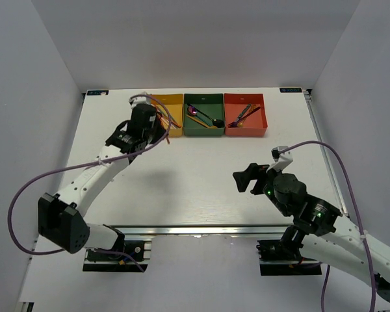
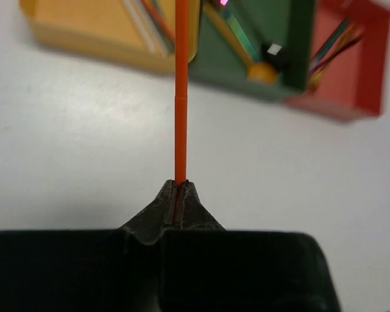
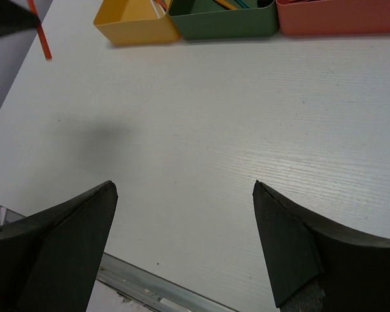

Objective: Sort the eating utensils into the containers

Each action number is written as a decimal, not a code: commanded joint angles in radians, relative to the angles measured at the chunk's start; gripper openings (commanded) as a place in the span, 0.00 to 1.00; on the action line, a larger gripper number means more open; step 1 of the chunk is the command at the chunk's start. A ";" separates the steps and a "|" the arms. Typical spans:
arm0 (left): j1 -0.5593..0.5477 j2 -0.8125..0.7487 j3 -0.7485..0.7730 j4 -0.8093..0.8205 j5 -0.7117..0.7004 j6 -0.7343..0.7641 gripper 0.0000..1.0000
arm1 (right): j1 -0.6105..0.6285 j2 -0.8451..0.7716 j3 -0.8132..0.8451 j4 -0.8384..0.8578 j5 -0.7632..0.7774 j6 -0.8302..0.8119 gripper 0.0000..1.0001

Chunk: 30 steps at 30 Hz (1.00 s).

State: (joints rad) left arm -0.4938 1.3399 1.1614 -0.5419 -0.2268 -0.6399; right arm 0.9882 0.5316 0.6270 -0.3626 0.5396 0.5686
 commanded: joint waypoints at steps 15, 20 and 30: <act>0.196 0.679 0.573 0.300 0.055 -0.428 0.00 | -0.003 0.062 0.051 0.054 0.040 -0.021 0.90; 0.196 0.708 0.557 0.307 0.047 -0.448 0.00 | -0.003 0.076 0.059 0.060 0.059 -0.042 0.89; 0.216 0.732 0.541 0.281 0.075 -0.429 0.21 | -0.003 0.103 0.069 0.068 0.046 -0.049 0.89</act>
State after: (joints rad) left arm -0.2878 2.0911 1.6859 -0.2565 -0.1665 -1.0771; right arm 0.9882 0.6376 0.6456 -0.3344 0.5663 0.5385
